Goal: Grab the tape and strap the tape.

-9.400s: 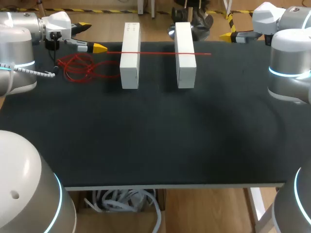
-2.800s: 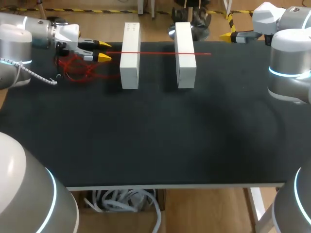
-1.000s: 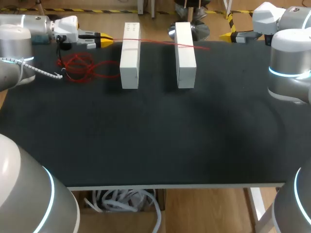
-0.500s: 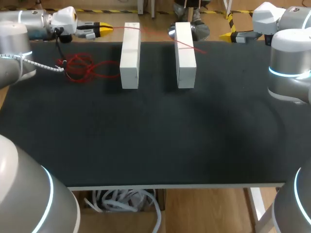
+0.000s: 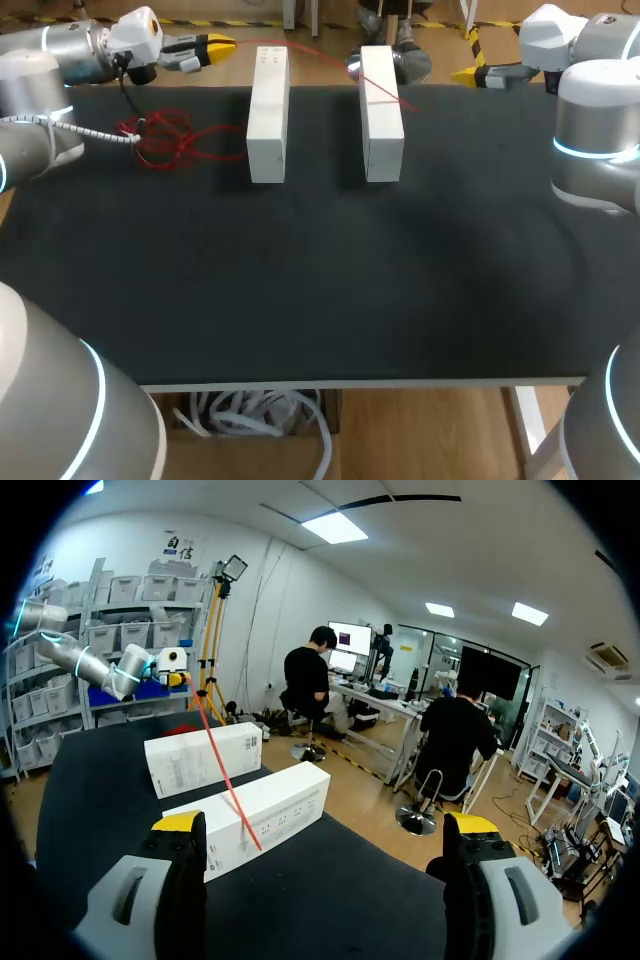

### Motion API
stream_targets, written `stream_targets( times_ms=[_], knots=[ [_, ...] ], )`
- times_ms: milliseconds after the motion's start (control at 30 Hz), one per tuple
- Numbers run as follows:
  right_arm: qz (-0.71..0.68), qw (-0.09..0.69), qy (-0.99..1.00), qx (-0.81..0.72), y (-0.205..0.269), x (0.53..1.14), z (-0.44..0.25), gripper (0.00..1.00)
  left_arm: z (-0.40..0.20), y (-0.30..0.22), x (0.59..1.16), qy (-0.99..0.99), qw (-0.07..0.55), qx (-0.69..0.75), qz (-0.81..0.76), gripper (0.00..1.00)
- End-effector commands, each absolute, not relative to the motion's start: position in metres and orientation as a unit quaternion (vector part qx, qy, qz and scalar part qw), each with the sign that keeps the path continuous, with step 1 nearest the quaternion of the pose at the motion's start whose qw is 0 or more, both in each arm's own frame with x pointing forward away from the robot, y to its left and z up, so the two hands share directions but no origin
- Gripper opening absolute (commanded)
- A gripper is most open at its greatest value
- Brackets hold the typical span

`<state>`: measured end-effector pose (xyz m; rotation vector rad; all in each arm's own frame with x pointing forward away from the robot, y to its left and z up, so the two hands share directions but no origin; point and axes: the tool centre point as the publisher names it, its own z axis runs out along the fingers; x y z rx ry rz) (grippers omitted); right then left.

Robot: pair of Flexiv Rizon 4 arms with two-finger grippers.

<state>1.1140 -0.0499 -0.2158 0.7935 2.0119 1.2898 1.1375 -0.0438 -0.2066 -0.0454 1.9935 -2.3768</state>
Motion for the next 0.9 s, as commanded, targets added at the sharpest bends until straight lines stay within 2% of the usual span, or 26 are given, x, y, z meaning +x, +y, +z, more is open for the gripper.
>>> stream_targets(
  times_ms=[33,400,900],
  knots=[
    [0.488,0.307,0.76,0.3,-0.05,1.114,-0.216,1.0,-0.204,-0.05,1.139,0.642,0.021,-0.012,-0.767,0.0],
    [0.488,0.307,0.76,0.3,-0.05,1.114,-0.216,1.0,-0.186,-0.061,1.13,0.607,0.039,-0.024,-0.793,0.0],
    [0.488,0.307,0.76,0.3,-0.05,1.114,-0.216,1.0,-0.17,-0.069,1.119,0.543,0.005,-0.016,-0.84,0.0]
  ],
)
